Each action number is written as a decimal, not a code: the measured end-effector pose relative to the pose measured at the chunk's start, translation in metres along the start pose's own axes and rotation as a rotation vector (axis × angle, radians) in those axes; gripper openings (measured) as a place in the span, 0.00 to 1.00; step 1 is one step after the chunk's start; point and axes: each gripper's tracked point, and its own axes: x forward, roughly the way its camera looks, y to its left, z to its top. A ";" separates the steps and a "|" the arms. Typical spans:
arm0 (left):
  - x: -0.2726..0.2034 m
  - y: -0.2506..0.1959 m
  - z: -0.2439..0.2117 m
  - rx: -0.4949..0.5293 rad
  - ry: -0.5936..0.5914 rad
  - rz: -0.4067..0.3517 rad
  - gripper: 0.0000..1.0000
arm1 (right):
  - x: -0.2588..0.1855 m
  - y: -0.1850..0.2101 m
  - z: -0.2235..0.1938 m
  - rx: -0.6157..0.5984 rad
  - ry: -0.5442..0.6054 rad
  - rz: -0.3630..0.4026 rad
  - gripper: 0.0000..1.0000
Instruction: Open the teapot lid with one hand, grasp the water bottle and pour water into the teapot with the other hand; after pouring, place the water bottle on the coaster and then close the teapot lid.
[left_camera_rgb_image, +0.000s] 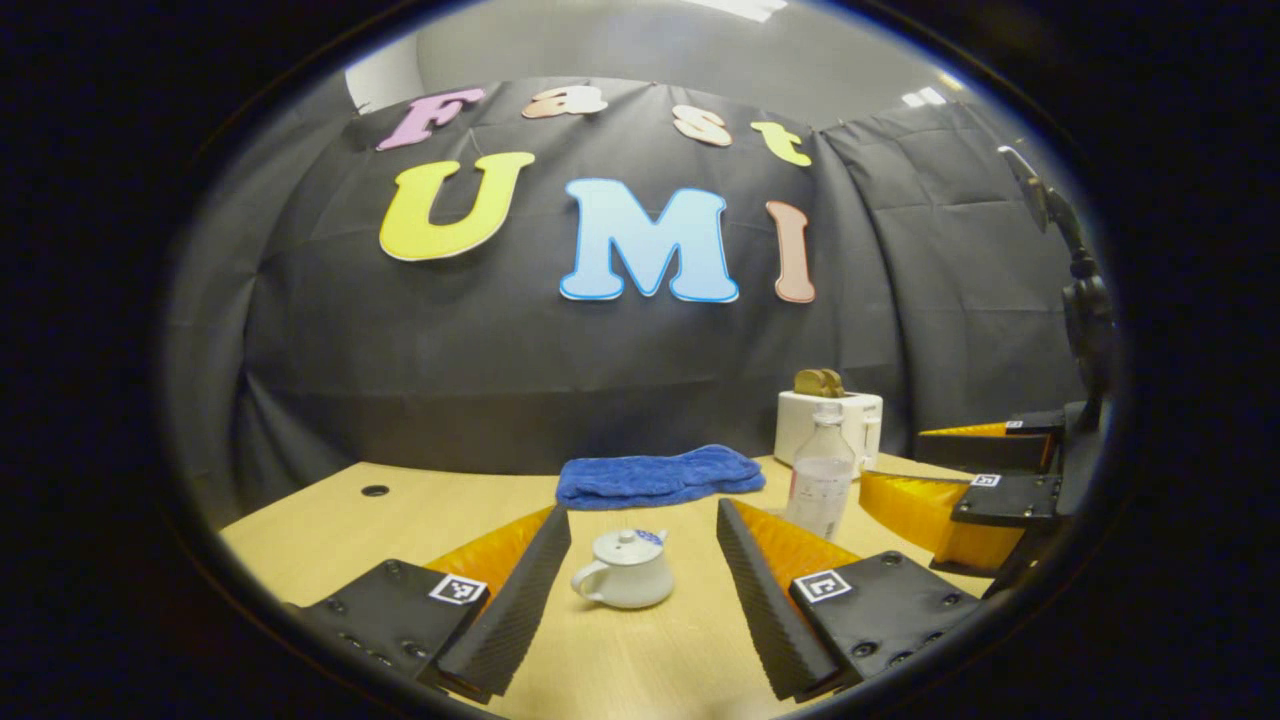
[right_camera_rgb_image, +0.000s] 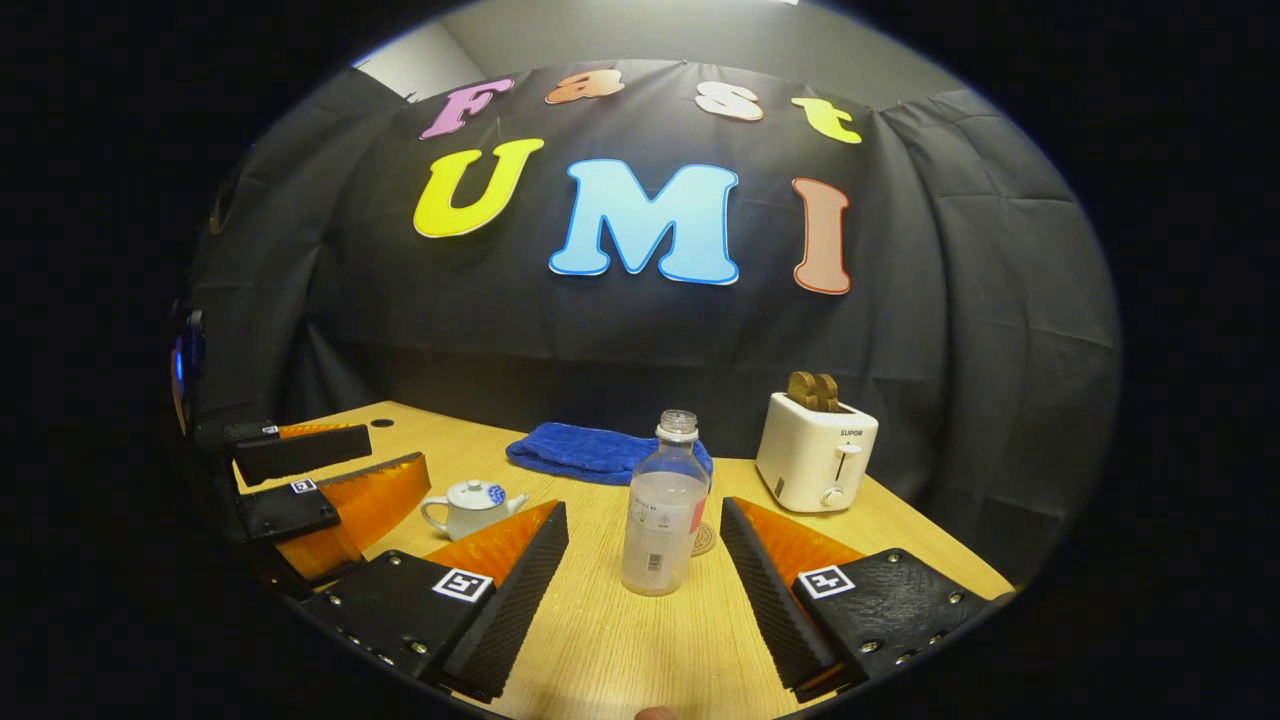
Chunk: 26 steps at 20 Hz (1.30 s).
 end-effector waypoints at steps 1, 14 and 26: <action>0.007 -0.001 -0.002 -0.004 0.003 -0.010 0.96 | 0.006 0.000 0.000 0.007 0.006 0.000 0.95; 0.097 0.007 -0.043 -0.008 0.074 -0.050 0.95 | 0.083 -0.013 -0.040 0.083 0.098 -0.031 0.95; 0.104 0.013 -0.061 -0.048 0.089 -0.048 0.80 | 0.101 -0.010 -0.068 0.002 0.125 -0.008 0.96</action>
